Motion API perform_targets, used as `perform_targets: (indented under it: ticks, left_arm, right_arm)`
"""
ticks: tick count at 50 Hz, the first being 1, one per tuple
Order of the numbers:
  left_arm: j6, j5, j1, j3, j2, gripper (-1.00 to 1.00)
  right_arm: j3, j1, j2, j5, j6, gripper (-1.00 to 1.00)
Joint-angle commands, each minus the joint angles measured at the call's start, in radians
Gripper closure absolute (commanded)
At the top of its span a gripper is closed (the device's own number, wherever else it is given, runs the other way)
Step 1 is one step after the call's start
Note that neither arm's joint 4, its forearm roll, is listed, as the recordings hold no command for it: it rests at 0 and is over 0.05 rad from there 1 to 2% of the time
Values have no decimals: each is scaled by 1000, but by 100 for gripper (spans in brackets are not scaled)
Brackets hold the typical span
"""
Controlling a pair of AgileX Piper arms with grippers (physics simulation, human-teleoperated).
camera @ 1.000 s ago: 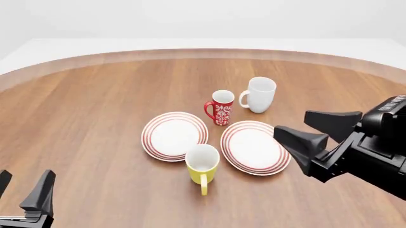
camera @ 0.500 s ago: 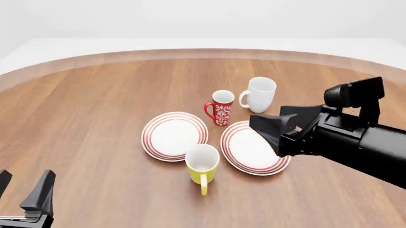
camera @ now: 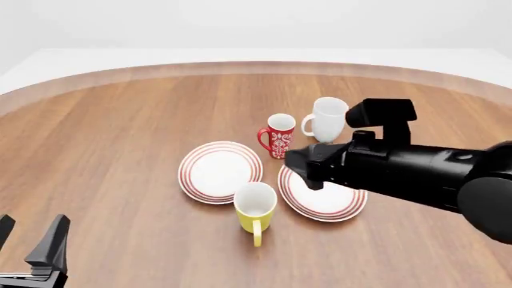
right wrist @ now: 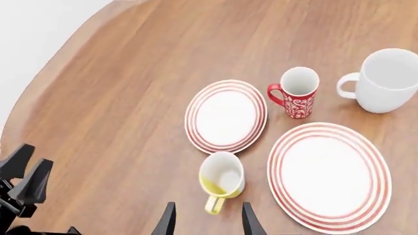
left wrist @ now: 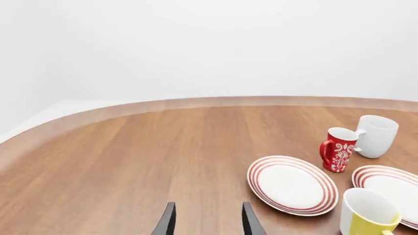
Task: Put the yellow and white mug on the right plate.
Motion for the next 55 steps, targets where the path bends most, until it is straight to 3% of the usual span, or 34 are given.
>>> perform_targets:
  ticks: [1,33,55]
  left_arm:
    - [0,0,0,0,0,-100]
    - [0,0,0,0,0,-100]
    - [0,0,0,0,0,-100]
  right_arm:
    - [-20,-9,88,-11,10,-100]
    - [25,39,247,-147,61,-100]
    - [122,76,326,-311,125,-100]
